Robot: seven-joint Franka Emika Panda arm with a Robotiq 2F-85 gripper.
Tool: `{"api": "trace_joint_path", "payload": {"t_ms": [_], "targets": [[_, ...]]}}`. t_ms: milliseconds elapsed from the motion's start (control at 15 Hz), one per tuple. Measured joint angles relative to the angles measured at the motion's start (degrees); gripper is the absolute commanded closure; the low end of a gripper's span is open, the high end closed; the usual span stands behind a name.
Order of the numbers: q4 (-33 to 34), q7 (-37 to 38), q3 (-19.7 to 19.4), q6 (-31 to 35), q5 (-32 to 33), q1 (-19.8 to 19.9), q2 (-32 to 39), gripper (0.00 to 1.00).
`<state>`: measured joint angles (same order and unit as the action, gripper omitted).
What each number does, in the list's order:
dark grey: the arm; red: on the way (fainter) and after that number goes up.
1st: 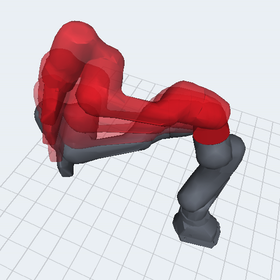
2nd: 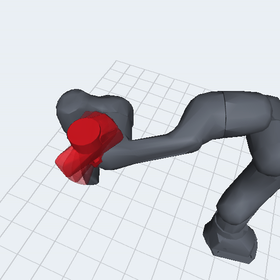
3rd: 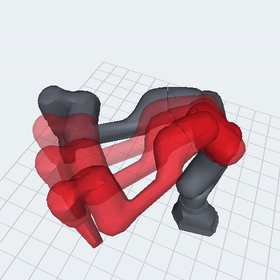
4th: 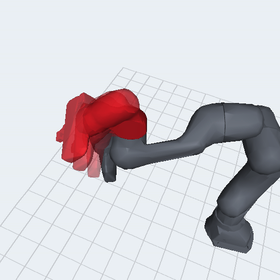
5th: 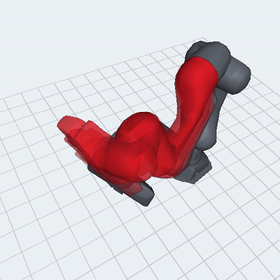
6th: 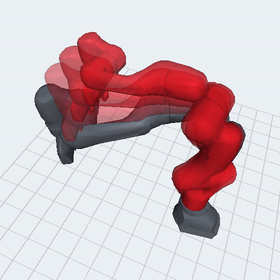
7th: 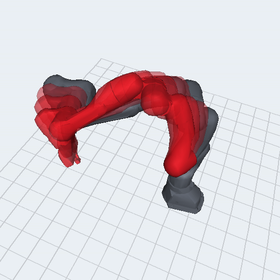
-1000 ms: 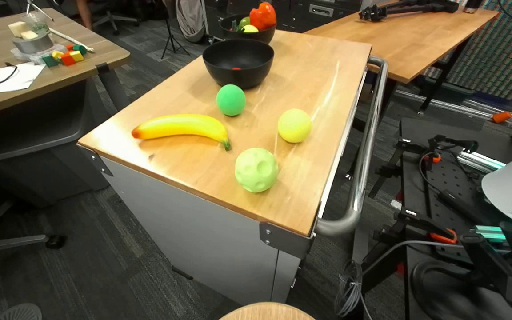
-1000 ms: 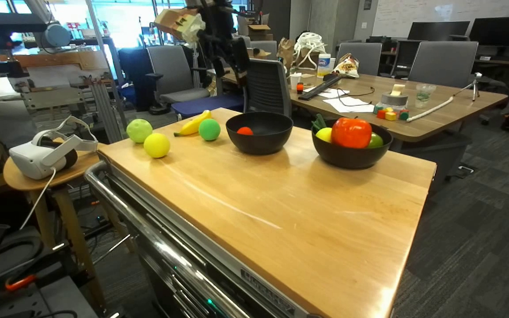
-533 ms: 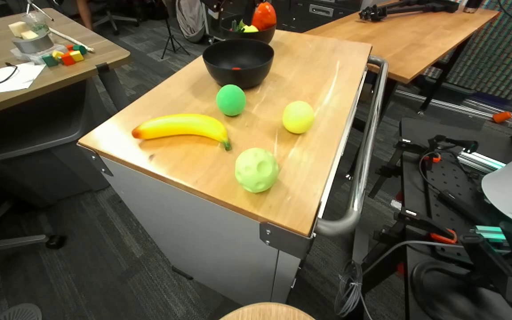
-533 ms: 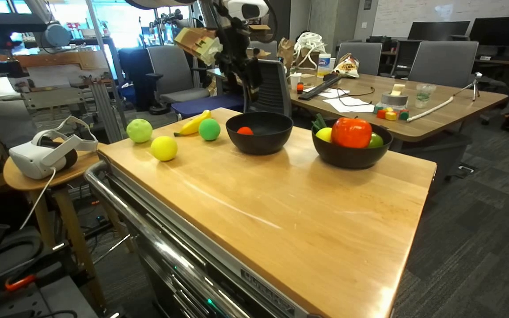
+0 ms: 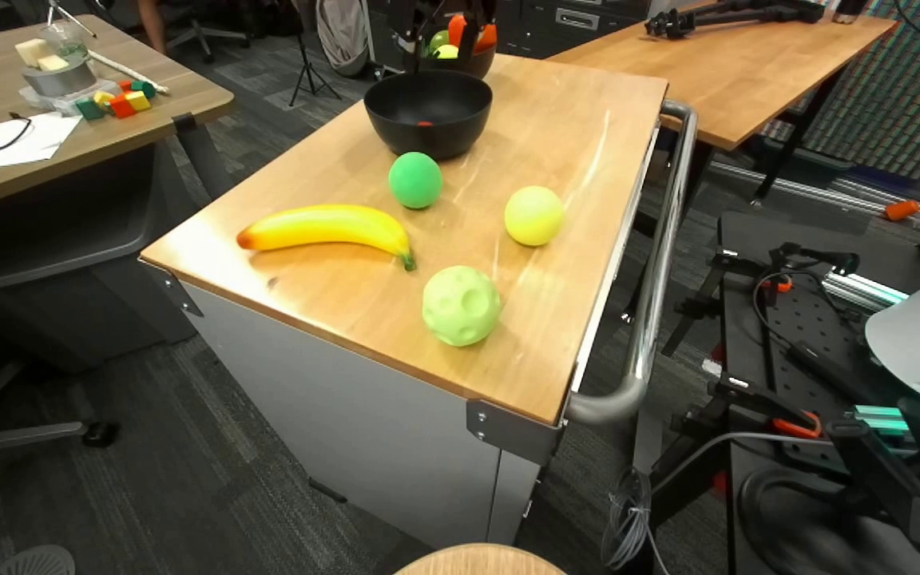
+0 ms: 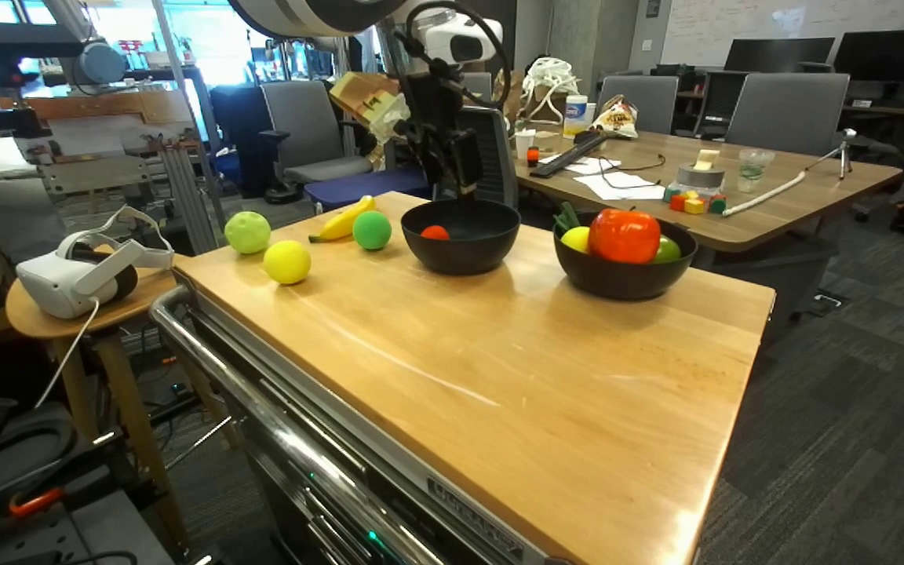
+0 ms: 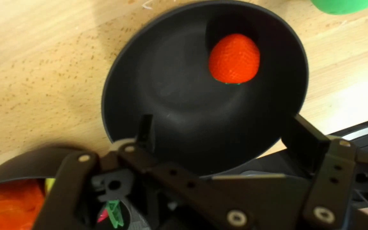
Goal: Pick the objects in the bowls and put them on the counter
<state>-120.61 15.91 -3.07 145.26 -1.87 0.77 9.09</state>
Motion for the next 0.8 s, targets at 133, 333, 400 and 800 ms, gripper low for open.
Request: {"api": "trace_joint_path", "payload": {"t_ms": [133, 333, 400, 800], "targets": [[0.0, 0.5, -0.3, 0.0, -1.3, 0.4, 1.1, 0.00], [0.2, 1.4, -0.5, 0.0, -3.3, 0.7, 3.2, 0.00], [0.3, 1.6, -0.5, 0.0, -4.1, 0.7, 3.9, 0.00], [2.5, 2.1, -0.2, -0.1, -8.5, 0.8, 8.0, 0.00]]}}
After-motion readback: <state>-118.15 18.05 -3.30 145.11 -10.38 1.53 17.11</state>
